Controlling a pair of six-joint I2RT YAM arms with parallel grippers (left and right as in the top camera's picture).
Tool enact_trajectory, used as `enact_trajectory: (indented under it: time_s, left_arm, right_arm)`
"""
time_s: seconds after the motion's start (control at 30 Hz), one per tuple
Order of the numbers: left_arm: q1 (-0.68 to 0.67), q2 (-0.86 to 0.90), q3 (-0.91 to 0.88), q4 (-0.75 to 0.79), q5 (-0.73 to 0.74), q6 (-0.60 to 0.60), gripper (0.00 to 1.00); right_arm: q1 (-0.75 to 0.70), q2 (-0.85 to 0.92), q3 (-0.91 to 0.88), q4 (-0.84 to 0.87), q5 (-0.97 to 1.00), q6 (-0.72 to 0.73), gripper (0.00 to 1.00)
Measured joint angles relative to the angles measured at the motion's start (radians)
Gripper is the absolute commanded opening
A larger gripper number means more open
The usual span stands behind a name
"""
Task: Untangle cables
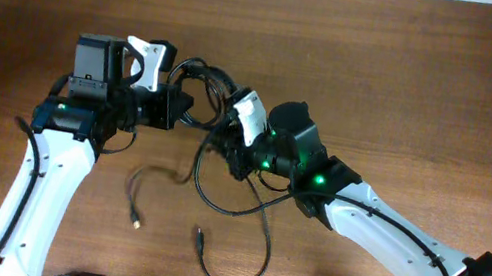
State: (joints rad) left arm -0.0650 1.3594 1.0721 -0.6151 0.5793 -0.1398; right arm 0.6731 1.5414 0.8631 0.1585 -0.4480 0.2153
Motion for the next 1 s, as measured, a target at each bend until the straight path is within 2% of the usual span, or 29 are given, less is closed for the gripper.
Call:
enact_trajectory:
  time_s: [0.03, 0.1, 0.13, 0.23, 0.27, 0.3, 0.33, 0.4, 0.43, 0.47, 0.53, 0.57, 0.6, 0.63, 0.7, 0.77, 0.83, 1.0]
  left_arm:
    - [0.0, 0.0, 0.0, -0.001, -0.012, 0.0, 0.0]
    - [0.002, 0.0, -0.001, -0.008, -0.104, -0.04, 0.0]
    - [0.016, 0.0, -0.005, -0.013, -0.156, -0.08, 0.0]
    - [0.076, 0.0, -0.011, -0.019, -0.203, -0.142, 0.04]
    - [0.085, 0.0, -0.011, -0.023, -0.202, -0.149, 0.05]
    - [0.089, 0.0, -0.011, -0.024, -0.195, -0.157, 0.0]
    - [0.09, 0.0, -0.011, -0.023, -0.194, -0.166, 0.0]
    - [0.095, 0.0, -0.011, -0.025, -0.193, -0.175, 0.0]
    - [0.095, 0.0, -0.011, -0.028, -0.188, -0.175, 0.0]
    - [0.095, 0.0, -0.011, -0.031, -0.187, -0.176, 0.0]
    - [0.12, 0.0, -0.011, -0.029, -0.195, -0.188, 0.0]
    - [0.126, 0.0, -0.011, -0.028, -0.195, -0.192, 0.0]
    - [0.129, 0.0, -0.011, -0.026, -0.189, -0.193, 0.0]
    - [0.123, 0.0, -0.011, -0.019, -0.172, -0.183, 0.0]
    - [0.095, 0.0, -0.011, 0.018, -0.08, -0.081, 0.0]
    - [0.039, 0.0, -0.011, 0.033, 0.026, 0.053, 0.0]
    - [0.008, 0.0, -0.011, 0.037, 0.061, 0.112, 0.0]
    - [-0.032, 0.0, -0.011, 0.054, 0.091, 0.148, 0.0]
  right_arm:
    - [0.0, 0.0, 0.0, -0.017, 0.008, 0.022, 0.04]
    - [0.0, -0.019, 0.005, -0.154, 0.019, 0.039, 0.04]
    - [-0.01, -0.06, 0.011, -0.252, 0.021, 0.046, 0.04]
    - [-0.066, -0.2, 0.017, -0.406, 0.01, 0.046, 0.04]
    - [-0.113, -0.261, 0.017, -0.45, 0.005, 0.046, 0.04]
    - [-0.182, -0.319, 0.018, -0.497, -0.011, 0.047, 0.04]
    - [-0.251, -0.354, 0.018, -0.527, -0.014, 0.047, 0.04]
    - [-0.353, -0.375, 0.018, -0.561, -0.036, 0.047, 0.04]
    - [-0.402, -0.381, 0.018, -0.576, -0.047, 0.047, 0.12]
    - [-0.444, -0.382, 0.018, -0.598, -0.047, 0.05, 0.31]
    - [-0.468, -0.381, 0.016, -0.626, -0.019, 0.051, 0.57]
    - [-0.465, -0.378, 0.016, -0.626, -0.017, 0.052, 0.68]
    - [-0.452, -0.372, 0.016, -0.626, -0.017, 0.052, 0.74]
    - [-0.428, -0.358, 0.016, -0.624, -0.016, 0.055, 0.73]
    - [-0.389, -0.327, 0.015, -0.595, -0.02, 0.053, 0.73]
    - [-0.368, -0.305, 0.011, -0.49, -0.059, 0.054, 0.73]
    - [-0.36, -0.296, 0.008, -0.355, -0.121, 0.055, 0.72]
    - [-0.27, -0.267, 0.008, -0.326, -0.153, 0.053, 0.7]
